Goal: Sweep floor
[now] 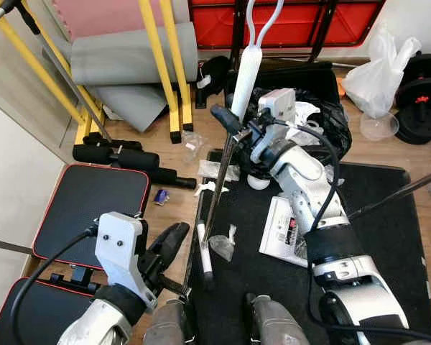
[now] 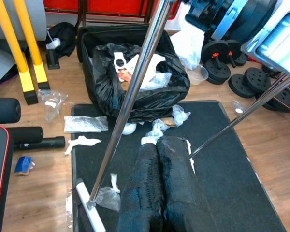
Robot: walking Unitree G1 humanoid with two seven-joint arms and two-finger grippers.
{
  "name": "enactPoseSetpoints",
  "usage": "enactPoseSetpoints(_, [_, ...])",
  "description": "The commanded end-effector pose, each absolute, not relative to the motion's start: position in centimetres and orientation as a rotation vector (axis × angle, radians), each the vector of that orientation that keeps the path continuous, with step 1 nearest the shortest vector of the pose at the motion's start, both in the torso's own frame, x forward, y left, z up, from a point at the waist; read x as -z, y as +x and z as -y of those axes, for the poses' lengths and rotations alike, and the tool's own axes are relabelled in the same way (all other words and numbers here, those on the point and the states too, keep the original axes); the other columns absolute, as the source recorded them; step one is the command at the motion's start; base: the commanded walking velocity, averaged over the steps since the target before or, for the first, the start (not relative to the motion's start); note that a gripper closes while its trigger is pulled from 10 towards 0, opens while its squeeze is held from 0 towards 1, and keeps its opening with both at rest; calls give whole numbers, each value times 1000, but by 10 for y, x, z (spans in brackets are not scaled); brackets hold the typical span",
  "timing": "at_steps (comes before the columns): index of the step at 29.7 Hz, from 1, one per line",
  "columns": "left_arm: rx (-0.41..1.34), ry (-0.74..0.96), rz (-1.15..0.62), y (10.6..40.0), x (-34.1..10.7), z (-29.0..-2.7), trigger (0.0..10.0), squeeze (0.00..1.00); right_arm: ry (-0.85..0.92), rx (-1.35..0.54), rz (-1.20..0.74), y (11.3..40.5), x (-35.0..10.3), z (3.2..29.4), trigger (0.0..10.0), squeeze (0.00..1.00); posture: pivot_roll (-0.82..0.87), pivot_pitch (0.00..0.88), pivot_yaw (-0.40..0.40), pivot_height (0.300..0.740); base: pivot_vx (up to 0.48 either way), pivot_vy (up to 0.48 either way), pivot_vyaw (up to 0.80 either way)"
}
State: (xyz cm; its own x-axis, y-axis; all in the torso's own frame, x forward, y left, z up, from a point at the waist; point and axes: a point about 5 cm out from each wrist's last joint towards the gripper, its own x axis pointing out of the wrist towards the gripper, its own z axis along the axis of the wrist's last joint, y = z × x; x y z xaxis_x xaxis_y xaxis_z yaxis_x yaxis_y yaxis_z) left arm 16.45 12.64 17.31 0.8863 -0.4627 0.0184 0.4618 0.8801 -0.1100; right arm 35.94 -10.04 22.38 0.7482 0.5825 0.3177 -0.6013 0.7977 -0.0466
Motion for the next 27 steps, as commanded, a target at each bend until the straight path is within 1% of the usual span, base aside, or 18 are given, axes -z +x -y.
enactPoseSetpoints(1, [491, -120, -40, 162, -169, -127, 10000, 0, 47, -653, 368, 358, -229, 101, 10000, 0, -13, 322, 10, 740, 0, 0, 0])
enactPoseSetpoints(12, [493, -130, -35, 164, -169, -126, 10000, 0, -13, -604, 370, 359, -228, 116, 10000, 0, -29, 319, 16, 740, 0, 0, 0])
enactPoseSetpoints(27, [488, -133, -27, 166, -169, -126, 10000, 0, -59, -593, 396, 361, -237, 125, 10000, 0, -35, 314, 7, 740, 0, 0, 0])
